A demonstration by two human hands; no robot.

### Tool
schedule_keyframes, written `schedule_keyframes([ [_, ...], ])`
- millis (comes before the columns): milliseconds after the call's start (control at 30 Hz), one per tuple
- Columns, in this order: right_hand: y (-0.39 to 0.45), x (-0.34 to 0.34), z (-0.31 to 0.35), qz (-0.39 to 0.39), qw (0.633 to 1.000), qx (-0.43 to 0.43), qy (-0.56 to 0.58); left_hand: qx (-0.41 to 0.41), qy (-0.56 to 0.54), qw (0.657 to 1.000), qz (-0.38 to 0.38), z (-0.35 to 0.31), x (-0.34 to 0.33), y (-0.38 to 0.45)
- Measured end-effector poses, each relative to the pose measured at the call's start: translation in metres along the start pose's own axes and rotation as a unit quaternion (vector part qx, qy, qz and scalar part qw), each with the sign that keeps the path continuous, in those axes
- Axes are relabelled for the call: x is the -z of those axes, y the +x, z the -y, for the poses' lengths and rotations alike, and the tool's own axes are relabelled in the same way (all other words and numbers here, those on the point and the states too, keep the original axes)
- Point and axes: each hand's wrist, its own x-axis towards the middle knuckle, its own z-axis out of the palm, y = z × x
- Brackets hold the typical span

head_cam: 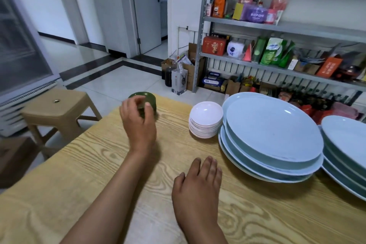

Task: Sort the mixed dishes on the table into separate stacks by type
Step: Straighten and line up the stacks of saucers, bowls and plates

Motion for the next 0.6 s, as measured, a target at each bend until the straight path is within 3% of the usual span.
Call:
schedule_keyframes([
  [67,-0.001,0.002,0.002,-0.008,1.0,0.002,0.005,0.087,-0.011,0.995,-0.045,0.021,0.017,0.028],
  [167,-0.001,0.001,0.002,-0.002,1.0,0.003,0.003,0.209,-0.061,0.975,0.05,0.056,0.03,0.063],
  [267,0.002,-0.002,0.002,-0.011,1.0,0.005,0.006,0.305,-0.166,0.931,0.114,0.072,0.017,0.077],
  [400,0.001,-0.004,-0.001,-0.028,1.0,0.006,0.007,0.316,-0.225,0.907,0.164,0.064,-0.003,0.074],
  [600,0.0,-0.005,-0.001,-0.03,0.999,0.001,0.012,0.308,-0.168,0.917,0.192,0.052,-0.02,0.067],
])
